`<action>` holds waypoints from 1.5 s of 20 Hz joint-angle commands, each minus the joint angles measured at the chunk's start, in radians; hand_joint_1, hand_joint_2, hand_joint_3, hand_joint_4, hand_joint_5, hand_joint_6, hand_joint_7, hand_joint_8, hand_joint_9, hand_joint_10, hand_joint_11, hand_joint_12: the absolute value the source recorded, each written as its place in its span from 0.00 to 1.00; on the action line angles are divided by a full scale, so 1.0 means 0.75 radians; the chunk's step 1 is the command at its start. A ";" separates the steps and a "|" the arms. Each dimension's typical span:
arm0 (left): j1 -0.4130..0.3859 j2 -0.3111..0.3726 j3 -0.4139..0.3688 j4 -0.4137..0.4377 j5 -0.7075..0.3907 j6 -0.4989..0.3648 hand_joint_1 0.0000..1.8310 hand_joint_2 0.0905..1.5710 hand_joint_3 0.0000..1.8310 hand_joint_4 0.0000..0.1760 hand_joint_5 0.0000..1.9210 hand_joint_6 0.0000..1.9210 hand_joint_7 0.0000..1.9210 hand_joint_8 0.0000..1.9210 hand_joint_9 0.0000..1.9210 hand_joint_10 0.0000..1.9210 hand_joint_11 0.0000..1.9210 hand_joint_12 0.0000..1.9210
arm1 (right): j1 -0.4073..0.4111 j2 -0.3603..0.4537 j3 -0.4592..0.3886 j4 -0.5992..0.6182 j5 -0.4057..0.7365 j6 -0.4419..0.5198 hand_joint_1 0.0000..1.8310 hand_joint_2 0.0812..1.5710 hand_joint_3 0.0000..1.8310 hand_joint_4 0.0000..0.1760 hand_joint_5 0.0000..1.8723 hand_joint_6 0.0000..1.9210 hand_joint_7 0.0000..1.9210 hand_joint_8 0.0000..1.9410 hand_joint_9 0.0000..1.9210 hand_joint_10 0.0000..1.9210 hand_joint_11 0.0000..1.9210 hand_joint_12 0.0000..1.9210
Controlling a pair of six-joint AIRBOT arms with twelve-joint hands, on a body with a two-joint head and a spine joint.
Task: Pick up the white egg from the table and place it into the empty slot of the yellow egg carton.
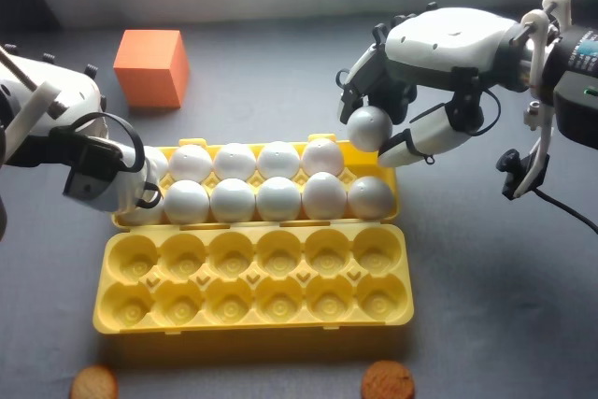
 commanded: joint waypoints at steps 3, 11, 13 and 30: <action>-0.013 0.009 0.001 0.114 0.009 0.003 0.00 0.90 0.00 0.00 0.23 0.00 0.28 0.00 0.28 0.00 0.04 0.51 | 0.015 0.004 0.002 0.048 0.141 0.005 0.66 0.70 0.00 0.11 0.49 0.57 0.53 0.48 0.52 0.20 0.31 0.69; -0.013 0.009 0.001 0.115 0.009 0.002 0.00 0.89 0.00 0.00 0.23 0.00 0.29 0.00 0.28 0.00 0.04 0.52 | 0.001 -0.014 -0.004 0.091 0.117 0.004 0.61 0.66 0.00 0.00 0.43 0.18 0.52 0.03 0.45 0.14 0.21 0.67; -0.013 0.009 0.001 0.115 0.009 0.003 0.00 0.89 0.00 0.00 0.22 0.00 0.28 0.00 0.28 0.00 0.04 0.52 | -0.001 -0.013 -0.004 0.091 0.114 0.003 0.60 0.66 0.00 0.00 0.45 0.05 0.50 0.00 0.43 0.09 0.17 0.68; -0.013 0.009 0.001 0.115 0.009 0.003 0.01 0.89 0.00 0.00 0.22 0.00 0.27 0.00 0.27 0.00 0.03 0.53 | -0.024 -0.011 -0.008 0.083 0.095 -0.021 0.50 0.66 0.00 0.00 0.29 0.00 0.30 0.00 0.27 0.03 0.00 0.70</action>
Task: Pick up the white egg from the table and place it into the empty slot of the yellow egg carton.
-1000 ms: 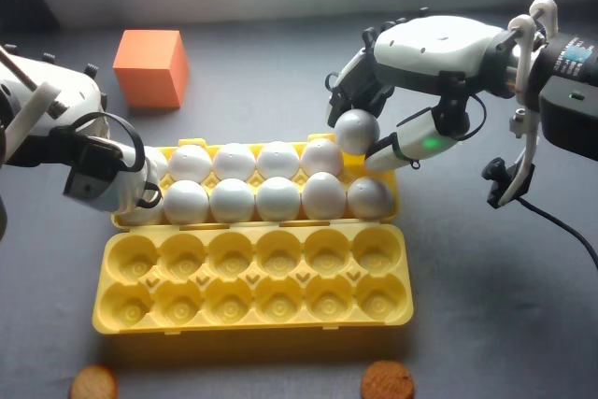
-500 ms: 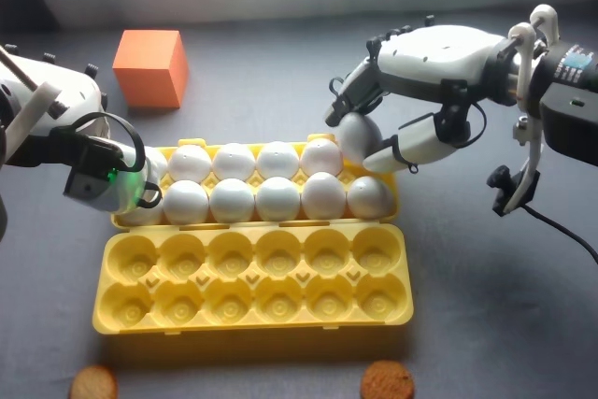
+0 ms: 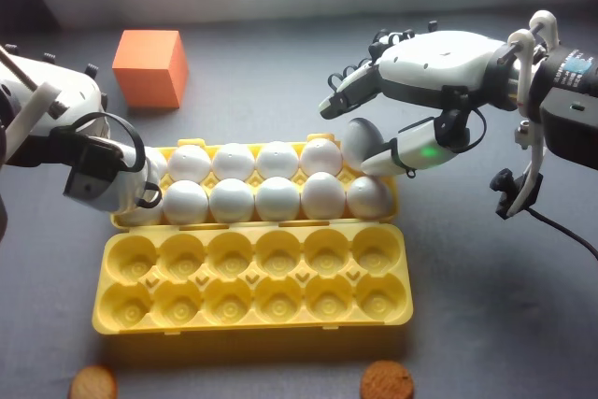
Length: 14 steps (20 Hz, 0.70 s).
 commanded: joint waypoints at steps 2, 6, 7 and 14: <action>-0.013 0.009 0.001 0.115 0.010 0.003 0.02 0.89 0.00 0.00 0.24 0.00 0.28 0.00 0.28 0.00 0.05 0.53 | 0.005 0.018 -0.002 0.010 0.141 0.004 0.48 0.66 0.00 0.00 0.25 0.00 0.25 0.00 0.22 0.01 0.00 0.64; -0.013 0.009 0.001 0.115 0.010 0.003 0.00 0.89 0.00 0.00 0.22 0.00 0.29 0.00 0.28 0.00 0.05 0.53 | 0.017 0.038 -0.013 -0.009 0.121 0.005 0.46 0.66 0.00 0.00 0.19 0.00 0.17 0.00 0.16 0.00 0.00 0.50; -0.013 0.009 0.001 0.115 0.010 0.003 0.02 0.89 0.00 0.00 0.23 0.00 0.29 0.00 0.28 0.00 0.05 0.53 | 0.020 0.046 -0.022 -0.030 0.118 0.007 0.45 0.66 0.00 0.00 0.18 0.00 0.17 0.00 0.14 0.00 0.00 0.48; -0.013 0.009 0.001 0.115 0.010 0.003 0.00 0.89 0.00 0.00 0.21 0.00 0.27 0.00 0.26 0.00 0.03 0.54 | 0.055 0.134 -0.096 -0.092 0.113 0.007 0.42 0.67 0.00 0.00 0.16 0.00 0.14 0.00 0.12 0.00 0.00 0.43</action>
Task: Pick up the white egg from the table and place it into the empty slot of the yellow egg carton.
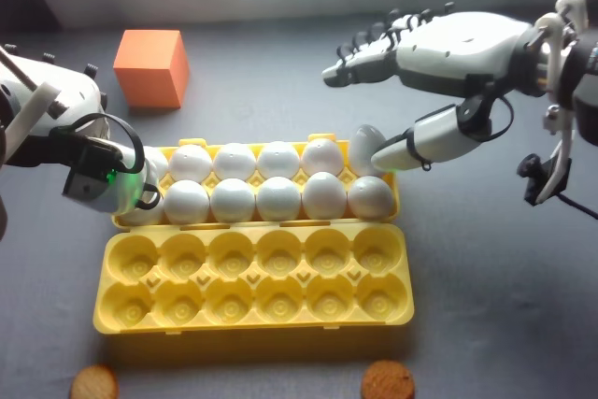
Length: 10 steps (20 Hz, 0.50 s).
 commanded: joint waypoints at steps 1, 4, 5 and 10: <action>-0.013 0.009 0.001 0.115 0.010 0.003 0.00 0.89 0.00 0.00 0.21 0.00 0.27 0.00 0.27 0.00 0.04 0.54 | 0.016 0.027 -0.007 0.005 0.124 0.006 0.42 0.67 0.00 0.00 0.16 0.00 0.14 0.00 0.12 0.00 0.00 0.41; -0.014 0.009 0.001 0.115 0.010 0.002 0.00 0.90 0.00 0.00 0.20 0.00 0.26 0.00 0.25 0.00 0.01 0.55 | 0.034 0.064 -0.043 -0.021 0.117 0.006 0.40 0.66 0.00 0.00 0.15 0.00 0.14 0.00 0.11 0.00 0.00 0.40; -0.015 0.009 0.001 0.115 0.010 0.002 0.01 0.89 0.00 0.00 0.21 0.00 0.27 0.00 0.26 0.00 0.02 0.55 | 0.039 0.081 -0.066 -0.043 0.115 0.006 0.40 0.66 0.00 0.00 0.14 0.00 0.13 0.00 0.10 0.00 0.00 0.37; -0.017 0.010 0.001 0.115 0.007 0.002 0.01 0.89 0.00 0.00 0.21 0.00 0.27 0.00 0.26 0.00 0.03 0.55 | 0.033 0.099 -0.108 -0.074 0.042 0.025 0.45 0.64 0.00 0.00 0.12 0.00 0.12 0.00 0.10 0.00 0.00 0.37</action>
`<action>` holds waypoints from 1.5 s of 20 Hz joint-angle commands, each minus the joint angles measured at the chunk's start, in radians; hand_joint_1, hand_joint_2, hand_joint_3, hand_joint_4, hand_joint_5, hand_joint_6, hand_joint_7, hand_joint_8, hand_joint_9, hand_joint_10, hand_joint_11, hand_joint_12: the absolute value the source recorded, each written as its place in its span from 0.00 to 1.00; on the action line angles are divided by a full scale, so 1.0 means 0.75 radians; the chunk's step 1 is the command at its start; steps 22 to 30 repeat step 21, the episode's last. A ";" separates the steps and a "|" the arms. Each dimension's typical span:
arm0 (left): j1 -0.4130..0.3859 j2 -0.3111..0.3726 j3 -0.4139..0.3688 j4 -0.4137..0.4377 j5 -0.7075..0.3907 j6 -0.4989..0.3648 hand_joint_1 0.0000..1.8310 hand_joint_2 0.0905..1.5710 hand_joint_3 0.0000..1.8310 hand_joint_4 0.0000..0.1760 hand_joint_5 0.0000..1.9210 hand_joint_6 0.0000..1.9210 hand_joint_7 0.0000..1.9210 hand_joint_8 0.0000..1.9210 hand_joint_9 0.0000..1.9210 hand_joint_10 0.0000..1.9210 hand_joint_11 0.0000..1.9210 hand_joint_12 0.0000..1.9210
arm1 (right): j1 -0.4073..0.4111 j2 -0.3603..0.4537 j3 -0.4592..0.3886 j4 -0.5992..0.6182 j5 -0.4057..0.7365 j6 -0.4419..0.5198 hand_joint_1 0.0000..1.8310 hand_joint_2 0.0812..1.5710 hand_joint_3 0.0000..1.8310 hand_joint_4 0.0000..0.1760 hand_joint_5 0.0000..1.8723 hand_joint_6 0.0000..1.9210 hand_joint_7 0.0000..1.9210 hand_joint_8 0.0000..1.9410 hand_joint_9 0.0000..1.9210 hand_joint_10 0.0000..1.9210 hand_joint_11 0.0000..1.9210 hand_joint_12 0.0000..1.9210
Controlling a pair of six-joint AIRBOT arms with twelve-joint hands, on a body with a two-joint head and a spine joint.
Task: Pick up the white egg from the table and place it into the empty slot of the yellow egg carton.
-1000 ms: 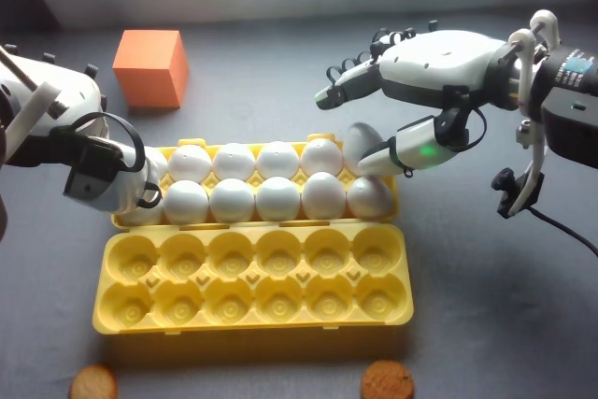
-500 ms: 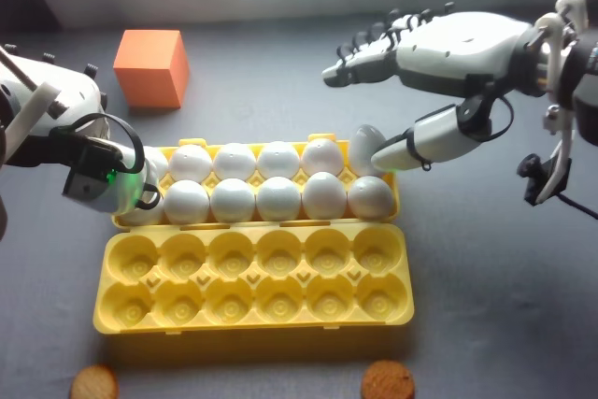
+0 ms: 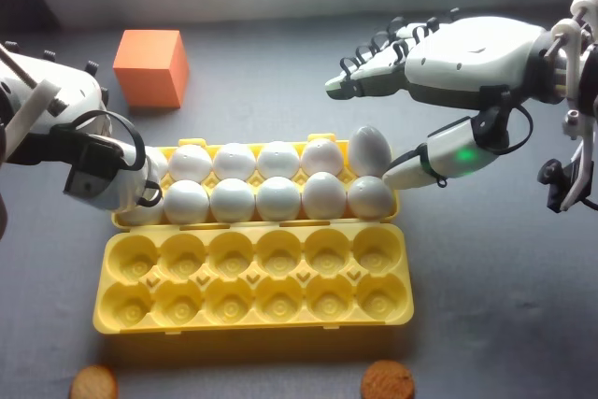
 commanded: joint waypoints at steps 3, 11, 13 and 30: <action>-0.012 0.010 0.001 0.114 0.009 0.004 0.00 0.89 0.00 0.00 0.22 0.00 0.27 0.00 0.27 0.00 0.04 0.55 | 0.000 0.018 0.004 0.023 0.112 0.089 0.50 0.63 0.00 0.00 0.16 0.01 0.15 0.01 0.13 0.01 0.00 0.39; -0.012 0.010 0.001 0.114 0.009 0.005 0.00 0.89 0.00 0.00 0.21 0.00 0.26 0.00 0.26 0.00 0.03 0.57 | -0.035 0.010 0.004 0.023 0.041 0.240 0.51 0.64 0.00 0.00 0.18 0.01 0.17 0.01 0.14 0.01 0.00 0.42; -0.012 0.010 0.001 0.114 0.009 0.005 0.01 0.89 0.00 0.00 0.21 0.00 0.27 0.00 0.27 0.00 0.04 0.57 | -0.034 0.009 0.004 0.023 0.020 0.269 0.52 0.63 0.00 0.00 0.19 0.01 0.18 0.01 0.16 0.01 0.00 0.43; -0.012 0.010 0.001 0.114 0.011 0.011 0.00 0.89 0.00 0.00 0.20 0.00 0.26 0.00 0.27 0.00 0.04 0.59 | -0.033 0.011 0.004 0.001 0.014 0.265 0.54 0.62 0.00 0.00 0.23 0.01 0.23 0.01 0.20 0.03 0.00 0.51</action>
